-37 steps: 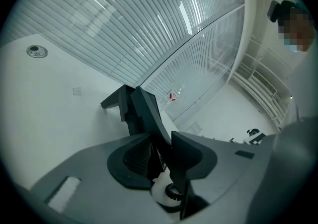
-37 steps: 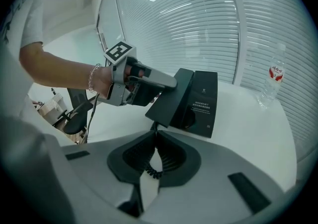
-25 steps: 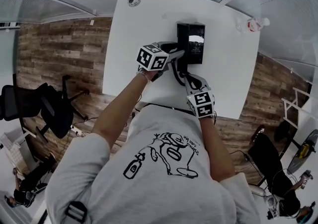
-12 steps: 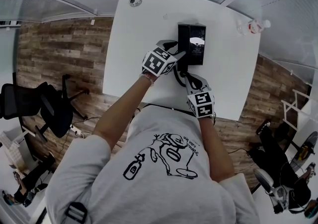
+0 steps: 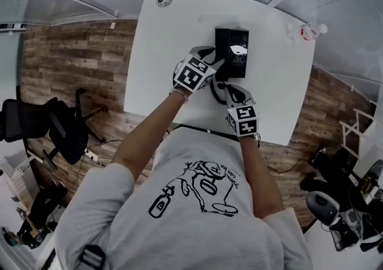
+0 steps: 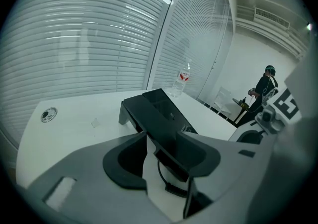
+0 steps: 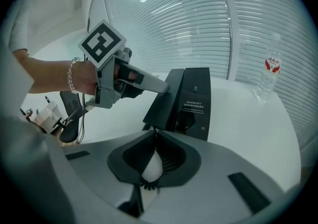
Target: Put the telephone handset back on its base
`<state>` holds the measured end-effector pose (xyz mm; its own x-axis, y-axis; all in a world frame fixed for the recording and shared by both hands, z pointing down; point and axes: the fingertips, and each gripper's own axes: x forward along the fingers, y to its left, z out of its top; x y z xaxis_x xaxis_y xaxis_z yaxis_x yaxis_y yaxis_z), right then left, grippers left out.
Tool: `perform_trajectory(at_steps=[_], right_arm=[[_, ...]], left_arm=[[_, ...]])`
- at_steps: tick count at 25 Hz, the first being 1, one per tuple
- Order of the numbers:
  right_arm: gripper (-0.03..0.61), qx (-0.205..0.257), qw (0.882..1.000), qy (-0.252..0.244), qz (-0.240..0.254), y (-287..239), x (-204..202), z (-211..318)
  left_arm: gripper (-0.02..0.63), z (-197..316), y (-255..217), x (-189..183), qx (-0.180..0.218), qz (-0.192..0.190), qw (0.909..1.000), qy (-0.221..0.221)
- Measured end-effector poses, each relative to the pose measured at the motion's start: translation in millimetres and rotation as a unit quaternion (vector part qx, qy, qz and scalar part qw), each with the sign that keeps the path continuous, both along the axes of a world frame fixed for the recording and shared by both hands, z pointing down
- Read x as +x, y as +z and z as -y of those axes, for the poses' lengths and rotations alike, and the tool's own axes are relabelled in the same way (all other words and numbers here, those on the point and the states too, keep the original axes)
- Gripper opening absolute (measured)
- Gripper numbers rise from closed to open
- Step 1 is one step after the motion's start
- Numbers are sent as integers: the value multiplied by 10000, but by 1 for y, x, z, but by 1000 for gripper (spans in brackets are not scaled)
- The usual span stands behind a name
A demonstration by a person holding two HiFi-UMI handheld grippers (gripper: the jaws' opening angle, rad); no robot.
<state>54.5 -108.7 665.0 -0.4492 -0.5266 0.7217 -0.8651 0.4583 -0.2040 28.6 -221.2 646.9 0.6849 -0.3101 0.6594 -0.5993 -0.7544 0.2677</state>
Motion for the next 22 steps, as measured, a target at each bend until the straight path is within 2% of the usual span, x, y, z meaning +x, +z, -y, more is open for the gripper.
perform_trajectory(at_steps=[22], right_arm=[[15,-509,9985,82,-164,36,3,14]], left_arm=[[172,-2,24,2,-12,508,9987,10]])
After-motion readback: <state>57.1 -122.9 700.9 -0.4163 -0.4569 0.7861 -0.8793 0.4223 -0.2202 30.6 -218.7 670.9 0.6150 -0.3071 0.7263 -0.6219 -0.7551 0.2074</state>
